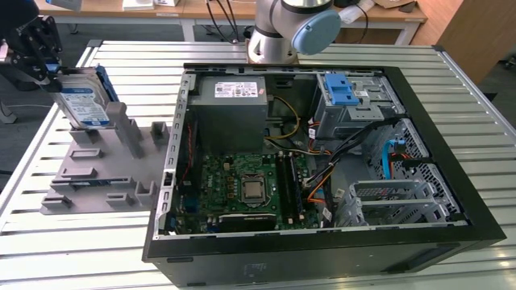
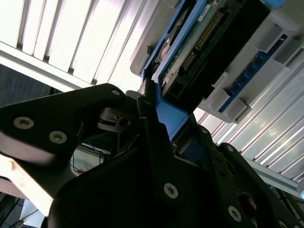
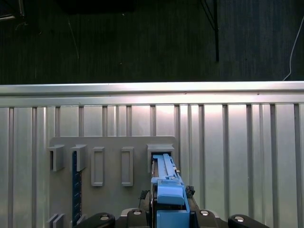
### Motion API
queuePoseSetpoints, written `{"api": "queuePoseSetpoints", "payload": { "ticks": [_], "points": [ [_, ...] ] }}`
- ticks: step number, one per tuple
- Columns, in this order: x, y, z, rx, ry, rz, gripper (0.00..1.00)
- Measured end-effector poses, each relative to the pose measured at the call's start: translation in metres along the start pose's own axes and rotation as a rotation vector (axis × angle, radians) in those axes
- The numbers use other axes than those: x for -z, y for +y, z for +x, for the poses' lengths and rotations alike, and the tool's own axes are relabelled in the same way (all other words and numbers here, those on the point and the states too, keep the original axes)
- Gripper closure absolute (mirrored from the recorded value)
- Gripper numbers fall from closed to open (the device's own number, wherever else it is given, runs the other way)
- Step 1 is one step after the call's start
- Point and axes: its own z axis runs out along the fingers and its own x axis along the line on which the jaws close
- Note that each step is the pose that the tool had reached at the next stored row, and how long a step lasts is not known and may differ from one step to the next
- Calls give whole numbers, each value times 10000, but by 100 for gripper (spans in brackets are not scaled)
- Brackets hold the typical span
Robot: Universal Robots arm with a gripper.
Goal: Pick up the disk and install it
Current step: 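Pick up the disk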
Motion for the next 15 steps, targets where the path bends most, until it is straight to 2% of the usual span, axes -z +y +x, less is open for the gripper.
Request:
{"api": "queuePoseSetpoints", "payload": {
  "ticks": [15],
  "points": [
    [17, 0, 0, 0, -1, 0, 64]
  ]
}}
